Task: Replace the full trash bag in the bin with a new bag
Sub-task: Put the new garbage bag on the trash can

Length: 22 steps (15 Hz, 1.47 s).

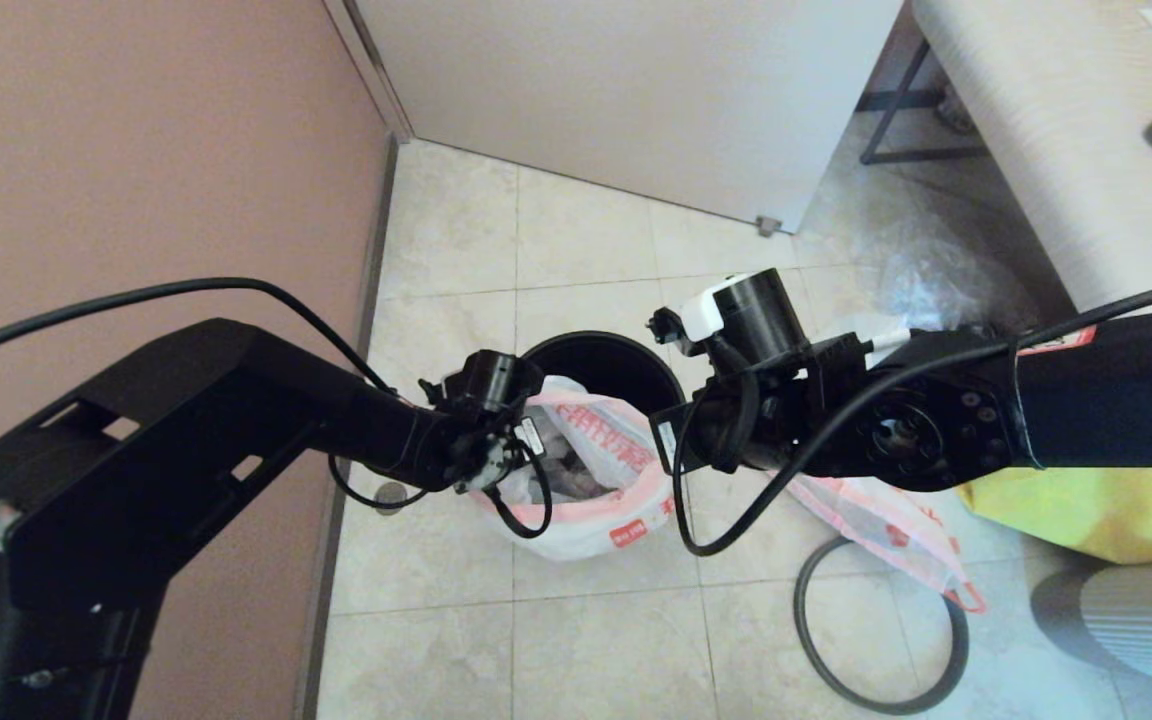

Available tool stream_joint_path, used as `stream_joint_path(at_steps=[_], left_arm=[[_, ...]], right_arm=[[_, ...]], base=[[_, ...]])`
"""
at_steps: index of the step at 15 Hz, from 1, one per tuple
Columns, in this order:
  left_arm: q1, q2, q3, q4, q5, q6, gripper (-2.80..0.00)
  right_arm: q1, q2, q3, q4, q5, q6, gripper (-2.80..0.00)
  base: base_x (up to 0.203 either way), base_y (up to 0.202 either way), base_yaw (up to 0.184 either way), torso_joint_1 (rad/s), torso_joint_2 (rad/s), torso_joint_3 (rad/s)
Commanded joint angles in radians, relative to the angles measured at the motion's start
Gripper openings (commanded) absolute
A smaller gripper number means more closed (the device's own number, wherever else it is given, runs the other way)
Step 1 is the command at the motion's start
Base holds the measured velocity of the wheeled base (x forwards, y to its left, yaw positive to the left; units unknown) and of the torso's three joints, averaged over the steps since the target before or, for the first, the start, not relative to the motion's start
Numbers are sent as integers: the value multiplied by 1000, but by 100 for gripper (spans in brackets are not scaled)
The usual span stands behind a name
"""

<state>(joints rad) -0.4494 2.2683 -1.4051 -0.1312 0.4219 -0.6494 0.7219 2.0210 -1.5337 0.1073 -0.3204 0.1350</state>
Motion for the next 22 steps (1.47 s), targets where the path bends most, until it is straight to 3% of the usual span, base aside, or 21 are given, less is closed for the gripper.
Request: stream_joint_path(at_steps=[1, 4, 9, 10, 22], left_arm=[[3, -1, 0, 2, 1, -4, -280], [0, -1, 0, 2, 2, -4, -280], [1, -1, -2, 1, 3, -4, -280], [1, 0, -3, 0, 3, -4, -280], [8, 16, -9, -7, 3, -3, -280]], right_arm=[[1, 49, -61, 68, -2, 13, 0], [-1, 82, -117, 159, -2, 94, 0], [1, 120, -115, 161, 8, 117, 0], [1, 125, -115, 163, 12, 118, -280], [7, 150, -72, 228, 82, 196, -280]], base=[[0, 0, 0, 0, 0, 0], [0, 0, 0, 0, 0, 0], [0, 0, 0, 0, 0, 0], [0, 0, 0, 0, 0, 0], [0, 0, 0, 0, 0, 0]])
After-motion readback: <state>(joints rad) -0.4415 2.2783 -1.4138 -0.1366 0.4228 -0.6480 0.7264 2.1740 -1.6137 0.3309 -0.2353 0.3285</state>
